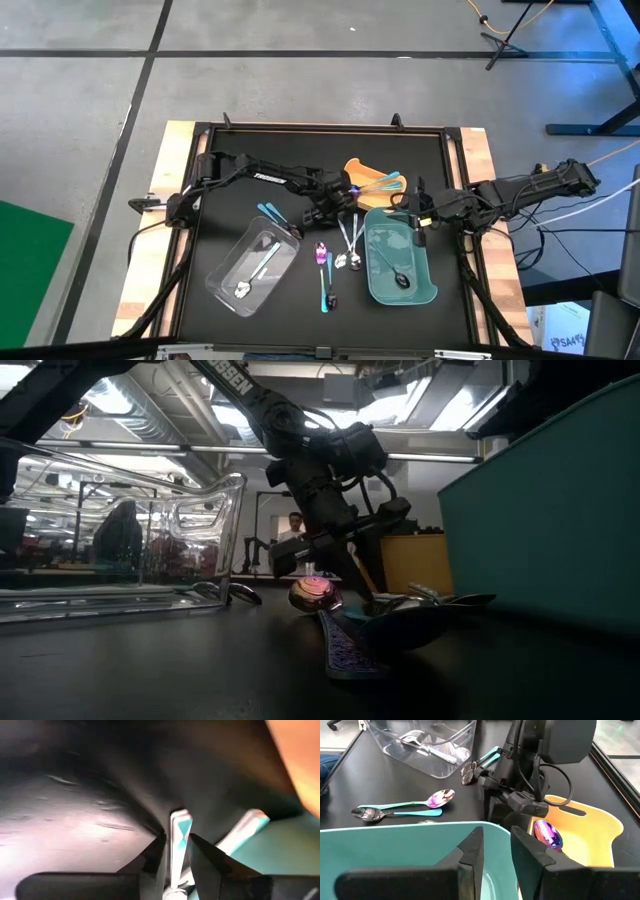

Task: Sort silverware by color (type)
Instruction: Put the white patterned spoon into the transparent bin

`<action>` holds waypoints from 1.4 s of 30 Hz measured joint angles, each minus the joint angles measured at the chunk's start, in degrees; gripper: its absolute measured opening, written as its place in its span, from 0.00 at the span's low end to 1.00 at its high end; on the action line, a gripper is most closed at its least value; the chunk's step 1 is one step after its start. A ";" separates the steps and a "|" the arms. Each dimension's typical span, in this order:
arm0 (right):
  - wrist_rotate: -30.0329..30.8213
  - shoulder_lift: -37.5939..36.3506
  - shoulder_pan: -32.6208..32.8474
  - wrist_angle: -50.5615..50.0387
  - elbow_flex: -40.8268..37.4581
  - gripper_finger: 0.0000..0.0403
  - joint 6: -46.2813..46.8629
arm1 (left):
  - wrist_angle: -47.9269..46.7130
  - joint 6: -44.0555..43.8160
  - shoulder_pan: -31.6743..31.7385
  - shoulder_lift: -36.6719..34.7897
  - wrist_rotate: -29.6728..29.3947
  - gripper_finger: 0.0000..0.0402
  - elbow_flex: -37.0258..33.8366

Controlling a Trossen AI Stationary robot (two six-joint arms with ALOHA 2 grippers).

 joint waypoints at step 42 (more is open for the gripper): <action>0.00 0.00 0.00 -0.02 0.07 0.21 0.11 | -2.85 7.78 -1.21 -0.20 -2.83 0.05 0.02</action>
